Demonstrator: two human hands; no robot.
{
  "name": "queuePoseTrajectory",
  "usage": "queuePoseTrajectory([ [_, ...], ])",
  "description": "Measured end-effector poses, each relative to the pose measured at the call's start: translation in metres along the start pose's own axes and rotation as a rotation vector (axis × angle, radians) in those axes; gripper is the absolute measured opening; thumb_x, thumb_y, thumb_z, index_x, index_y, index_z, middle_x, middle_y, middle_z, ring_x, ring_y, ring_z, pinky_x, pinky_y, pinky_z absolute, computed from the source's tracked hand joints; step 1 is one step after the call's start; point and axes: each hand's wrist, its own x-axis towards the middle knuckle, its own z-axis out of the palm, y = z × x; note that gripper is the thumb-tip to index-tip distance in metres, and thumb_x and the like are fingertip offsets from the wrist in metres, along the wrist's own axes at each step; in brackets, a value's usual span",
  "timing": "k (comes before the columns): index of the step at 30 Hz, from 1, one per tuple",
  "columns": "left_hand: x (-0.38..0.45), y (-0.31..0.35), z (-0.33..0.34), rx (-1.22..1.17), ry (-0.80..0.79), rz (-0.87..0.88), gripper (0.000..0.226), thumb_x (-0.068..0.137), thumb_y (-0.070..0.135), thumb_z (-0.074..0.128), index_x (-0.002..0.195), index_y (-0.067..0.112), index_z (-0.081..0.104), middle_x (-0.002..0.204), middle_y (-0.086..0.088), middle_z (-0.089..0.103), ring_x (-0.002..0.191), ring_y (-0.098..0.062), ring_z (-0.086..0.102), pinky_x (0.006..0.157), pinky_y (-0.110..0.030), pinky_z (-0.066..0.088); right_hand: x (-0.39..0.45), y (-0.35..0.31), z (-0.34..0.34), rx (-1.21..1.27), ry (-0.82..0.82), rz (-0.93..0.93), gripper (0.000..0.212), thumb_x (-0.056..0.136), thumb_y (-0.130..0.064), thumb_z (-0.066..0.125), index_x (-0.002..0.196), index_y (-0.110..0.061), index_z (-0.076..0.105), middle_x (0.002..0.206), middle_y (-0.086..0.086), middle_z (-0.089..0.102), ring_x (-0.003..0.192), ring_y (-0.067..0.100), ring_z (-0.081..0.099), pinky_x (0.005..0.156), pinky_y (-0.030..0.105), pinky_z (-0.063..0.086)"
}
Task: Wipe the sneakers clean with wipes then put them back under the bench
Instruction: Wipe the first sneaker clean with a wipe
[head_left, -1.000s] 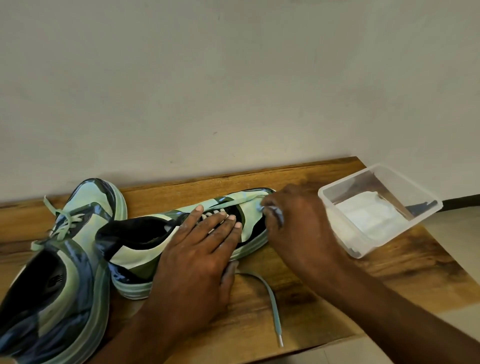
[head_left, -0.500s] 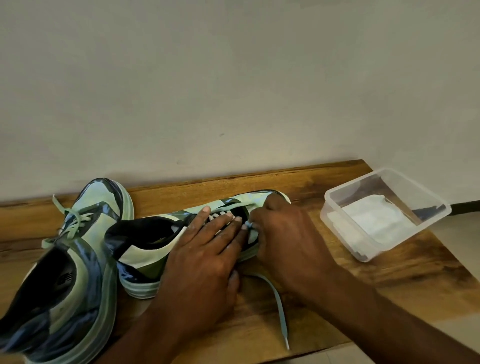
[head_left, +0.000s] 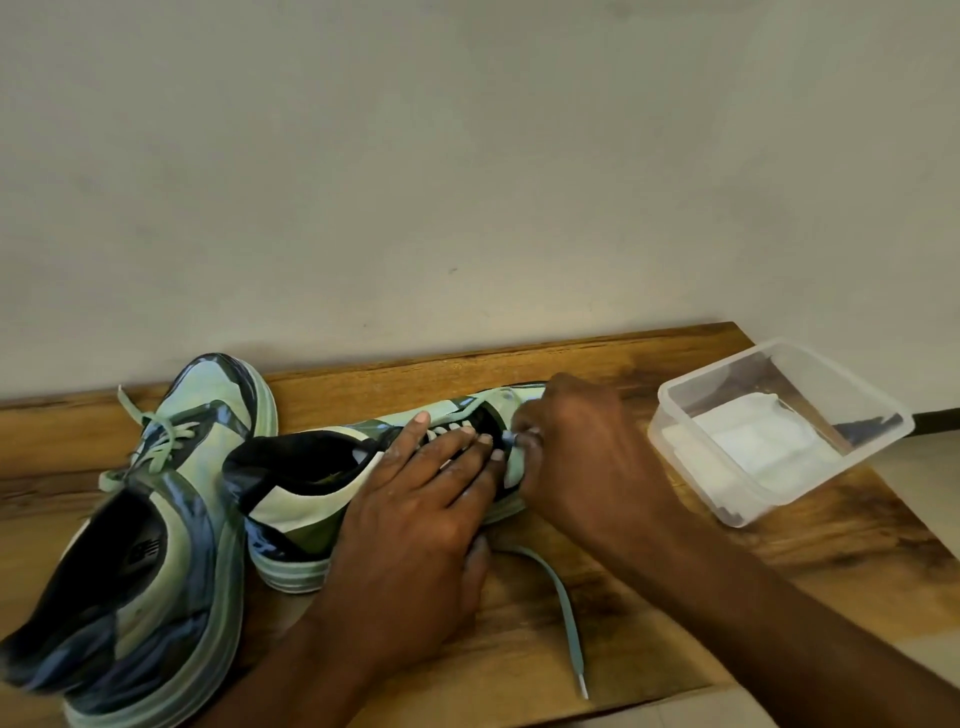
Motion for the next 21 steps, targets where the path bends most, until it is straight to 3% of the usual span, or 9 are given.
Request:
queuePoseTrajectory([
  [4, -0.002, 0.001, 0.000, -0.003, 0.010, 0.000, 0.067, 0.081, 0.035, 0.078, 0.143, 0.013, 0.063, 0.144, -0.006, 0.064, 0.140, -0.023, 0.054, 0.124, -0.049, 0.026, 0.012, 0.026, -0.010, 0.015, 0.143, 0.170, 0.019, 0.076, -0.012, 0.077, 0.093, -0.019, 0.084, 0.089, 0.008, 0.072, 0.073, 0.023, 0.063, 0.066, 0.029, 0.049],
  [8, -0.002, -0.001, 0.001, -0.005, -0.024, 0.003, 0.073, 0.074, 0.035, 0.076, 0.143, 0.013, 0.062, 0.146, -0.006, 0.063, 0.141, -0.024, 0.053, 0.125, -0.049, 0.023, -0.001, -0.004, -0.003, 0.032, 0.025, 0.057, 0.016, 0.084, -0.020, 0.072, 0.096, -0.024, 0.082, 0.095, 0.000, 0.069, 0.075, 0.013, 0.056, 0.060, 0.017, 0.036],
  [10, -0.003, -0.001, 0.002, 0.005, -0.035, 0.011, 0.075, 0.072, 0.035, 0.074, 0.143, 0.012, 0.063, 0.146, -0.006, 0.062, 0.141, -0.024, 0.053, 0.125, -0.050, 0.023, -0.005, -0.010, -0.004, 0.041, -0.066, 0.007, 0.015, 0.088, -0.025, 0.067, 0.094, -0.026, 0.081, 0.094, -0.002, 0.071, 0.078, 0.012, 0.060, 0.063, 0.022, 0.041],
  [12, -0.005, 0.000, 0.003, 0.001, -0.017, 0.010, 0.070, 0.080, 0.036, 0.072, 0.144, 0.010, 0.062, 0.148, -0.008, 0.061, 0.142, -0.025, 0.052, 0.124, -0.052, 0.026, -0.001, 0.000, -0.015, 0.148, -0.087, 0.051, 0.008, 0.084, -0.024, 0.075, 0.087, -0.027, 0.082, 0.085, -0.009, 0.075, 0.075, 0.006, 0.065, 0.066, 0.023, 0.051],
  [15, -0.006, 0.002, 0.005, 0.008, 0.007, 0.000, 0.066, 0.088, 0.039, 0.071, 0.146, 0.010, 0.059, 0.149, -0.008, 0.059, 0.144, -0.025, 0.049, 0.123, -0.053, 0.029, 0.005, 0.025, -0.029, 0.335, 0.139, 0.155, 0.007, 0.082, -0.018, 0.082, 0.085, -0.024, 0.083, 0.074, -0.019, 0.071, 0.069, -0.004, 0.065, 0.062, 0.008, 0.047],
  [17, -0.006, 0.003, 0.006, 0.003, 0.015, -0.009, 0.065, 0.088, 0.040, 0.071, 0.145, 0.011, 0.061, 0.148, -0.007, 0.060, 0.144, -0.024, 0.050, 0.122, -0.053, 0.031, 0.007, 0.037, -0.029, 0.259, 0.323, 0.178, 0.010, 0.083, -0.013, 0.081, 0.089, -0.021, 0.082, 0.076, -0.015, 0.069, 0.066, 0.000, 0.061, 0.061, 0.005, 0.038],
  [21, -0.006, 0.004, 0.006, -0.003, 0.028, -0.022, 0.063, 0.088, 0.040, 0.071, 0.143, 0.011, 0.062, 0.147, -0.007, 0.062, 0.142, -0.024, 0.052, 0.121, -0.054, 0.034, 0.011, 0.044, -0.010, 0.158, 0.224, 0.217, 0.010, 0.088, -0.015, 0.075, 0.091, -0.023, 0.080, 0.091, -0.005, 0.074, 0.081, 0.011, 0.064, 0.071, 0.023, 0.044],
])
